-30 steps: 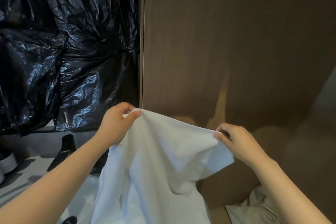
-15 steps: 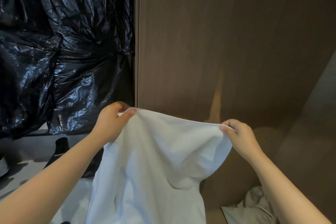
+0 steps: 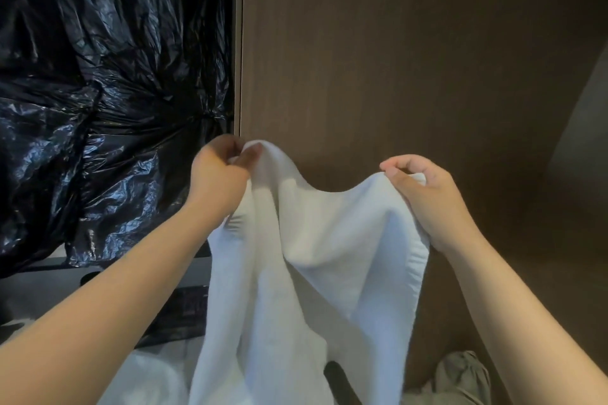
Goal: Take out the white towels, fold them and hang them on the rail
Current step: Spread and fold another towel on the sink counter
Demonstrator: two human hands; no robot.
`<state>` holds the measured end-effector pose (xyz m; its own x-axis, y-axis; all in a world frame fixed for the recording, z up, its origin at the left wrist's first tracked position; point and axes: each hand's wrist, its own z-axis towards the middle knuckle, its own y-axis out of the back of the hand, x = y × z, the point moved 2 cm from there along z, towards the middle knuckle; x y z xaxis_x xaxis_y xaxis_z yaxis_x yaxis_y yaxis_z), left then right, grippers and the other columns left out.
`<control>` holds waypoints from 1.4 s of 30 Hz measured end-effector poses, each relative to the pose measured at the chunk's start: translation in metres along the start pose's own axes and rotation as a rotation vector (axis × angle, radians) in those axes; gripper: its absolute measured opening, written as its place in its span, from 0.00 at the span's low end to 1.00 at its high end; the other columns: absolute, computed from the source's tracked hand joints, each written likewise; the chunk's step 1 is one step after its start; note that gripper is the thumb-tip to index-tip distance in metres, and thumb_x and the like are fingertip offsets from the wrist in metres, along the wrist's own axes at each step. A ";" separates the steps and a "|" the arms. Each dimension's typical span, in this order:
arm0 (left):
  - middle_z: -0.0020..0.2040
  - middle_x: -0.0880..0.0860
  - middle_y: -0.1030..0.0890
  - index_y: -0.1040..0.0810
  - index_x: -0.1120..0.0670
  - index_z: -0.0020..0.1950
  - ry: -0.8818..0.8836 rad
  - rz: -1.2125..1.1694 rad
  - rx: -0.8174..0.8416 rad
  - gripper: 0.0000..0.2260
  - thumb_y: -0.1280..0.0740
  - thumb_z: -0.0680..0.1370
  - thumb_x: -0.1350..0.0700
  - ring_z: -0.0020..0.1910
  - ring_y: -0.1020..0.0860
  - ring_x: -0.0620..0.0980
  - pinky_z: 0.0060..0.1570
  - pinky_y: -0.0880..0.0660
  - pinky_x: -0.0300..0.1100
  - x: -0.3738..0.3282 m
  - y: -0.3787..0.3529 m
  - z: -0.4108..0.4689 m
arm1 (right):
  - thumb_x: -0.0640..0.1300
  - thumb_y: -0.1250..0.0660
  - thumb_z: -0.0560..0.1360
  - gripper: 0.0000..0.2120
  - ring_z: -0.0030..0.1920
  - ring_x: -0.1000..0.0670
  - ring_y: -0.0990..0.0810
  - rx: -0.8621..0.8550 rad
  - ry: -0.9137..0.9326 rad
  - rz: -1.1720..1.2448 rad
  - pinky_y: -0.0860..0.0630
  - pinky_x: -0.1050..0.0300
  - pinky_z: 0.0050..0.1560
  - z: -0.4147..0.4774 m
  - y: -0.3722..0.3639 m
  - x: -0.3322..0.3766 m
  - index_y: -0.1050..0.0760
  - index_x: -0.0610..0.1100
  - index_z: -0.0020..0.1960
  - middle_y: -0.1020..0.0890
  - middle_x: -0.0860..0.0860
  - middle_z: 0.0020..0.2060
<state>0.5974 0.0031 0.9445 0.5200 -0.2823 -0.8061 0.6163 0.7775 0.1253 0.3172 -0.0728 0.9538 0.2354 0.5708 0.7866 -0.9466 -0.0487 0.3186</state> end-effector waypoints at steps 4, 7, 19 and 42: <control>0.38 0.49 0.24 0.23 0.54 0.48 0.097 0.211 0.168 0.06 0.34 0.79 0.52 0.36 0.27 0.44 0.31 0.34 0.33 0.044 -0.029 -0.031 | 0.40 0.38 0.79 0.09 0.48 0.57 0.23 -0.020 -0.079 -0.213 0.32 0.67 0.40 -0.014 -0.022 -0.049 0.22 0.50 0.45 0.20 0.57 0.44; 0.48 0.50 0.23 0.24 0.56 0.57 0.179 0.362 0.247 0.11 0.33 0.79 0.52 0.47 0.25 0.49 0.39 0.34 0.36 0.092 -0.030 -0.071 | 0.40 0.37 0.79 0.09 0.43 0.59 0.24 0.023 -0.113 -0.355 0.34 0.73 0.37 -0.040 -0.033 -0.094 0.23 0.51 0.44 0.21 0.58 0.40; 0.58 0.50 0.29 0.34 0.54 0.67 0.632 0.088 -0.068 0.33 0.22 0.69 0.50 0.55 0.27 0.53 0.51 0.28 0.47 0.117 0.009 -0.154 | 0.43 0.36 0.79 0.08 0.46 0.53 0.20 -0.059 -0.441 0.059 0.28 0.63 0.38 -0.092 -0.050 -0.115 0.20 0.51 0.45 0.18 0.53 0.42; 0.29 0.50 0.18 0.20 0.59 0.39 0.594 -0.182 0.116 0.08 0.32 0.78 0.61 0.27 0.21 0.43 0.30 0.27 0.30 0.075 0.029 -0.190 | 0.46 0.33 0.75 0.16 0.52 0.48 0.15 0.615 -0.391 0.577 0.19 0.62 0.40 -0.130 -0.109 -0.059 0.22 0.48 0.63 0.14 0.47 0.51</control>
<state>0.5422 0.1110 0.7777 0.0046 -0.0185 -0.9998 0.7414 0.6710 -0.0090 0.3777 0.0054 0.8041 -0.0721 0.0112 0.9973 -0.6836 -0.7287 -0.0412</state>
